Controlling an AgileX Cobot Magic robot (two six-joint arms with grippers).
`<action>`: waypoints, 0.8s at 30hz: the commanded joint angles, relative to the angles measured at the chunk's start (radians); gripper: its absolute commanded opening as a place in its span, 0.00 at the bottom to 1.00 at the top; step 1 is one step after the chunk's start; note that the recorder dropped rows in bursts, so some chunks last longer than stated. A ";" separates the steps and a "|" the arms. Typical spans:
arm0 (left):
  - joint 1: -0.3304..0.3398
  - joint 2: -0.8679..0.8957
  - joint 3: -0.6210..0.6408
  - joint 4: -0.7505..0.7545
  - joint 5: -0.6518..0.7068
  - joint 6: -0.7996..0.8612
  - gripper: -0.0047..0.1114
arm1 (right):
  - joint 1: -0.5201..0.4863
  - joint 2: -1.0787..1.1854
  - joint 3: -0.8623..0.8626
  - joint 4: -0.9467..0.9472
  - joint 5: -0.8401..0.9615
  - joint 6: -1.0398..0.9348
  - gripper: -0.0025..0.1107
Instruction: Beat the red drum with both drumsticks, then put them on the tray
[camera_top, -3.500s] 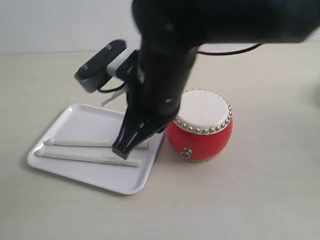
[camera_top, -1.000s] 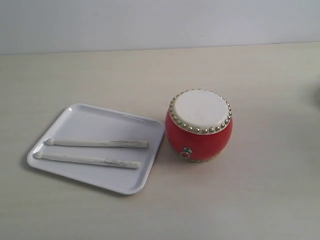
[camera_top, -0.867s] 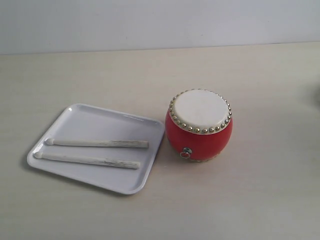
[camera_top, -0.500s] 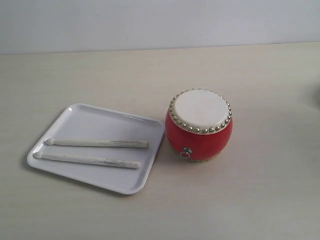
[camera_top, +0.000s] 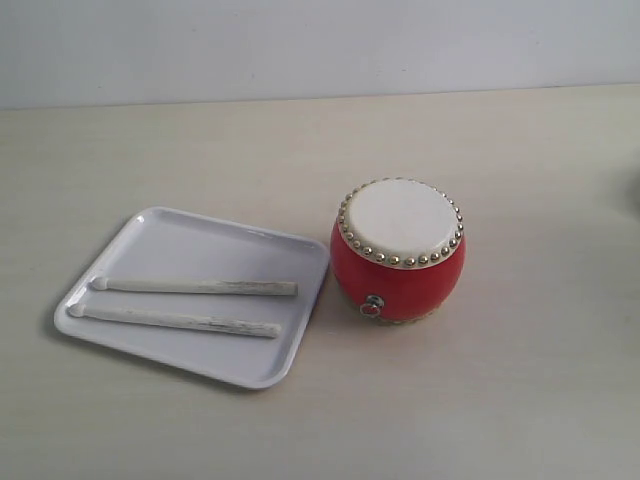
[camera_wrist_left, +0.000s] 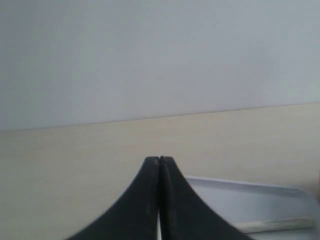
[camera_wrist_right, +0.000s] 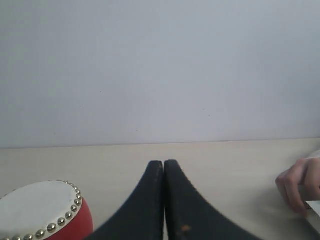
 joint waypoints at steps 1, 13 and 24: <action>0.113 -0.092 0.054 0.235 0.009 -0.140 0.04 | -0.004 -0.006 0.005 0.003 0.000 0.003 0.02; 0.166 -0.117 0.166 0.556 -0.097 -0.568 0.04 | -0.004 -0.006 0.005 0.002 0.006 0.003 0.02; 0.065 -0.117 0.166 0.592 -0.088 -0.642 0.04 | -0.004 -0.006 0.005 0.002 0.006 0.003 0.02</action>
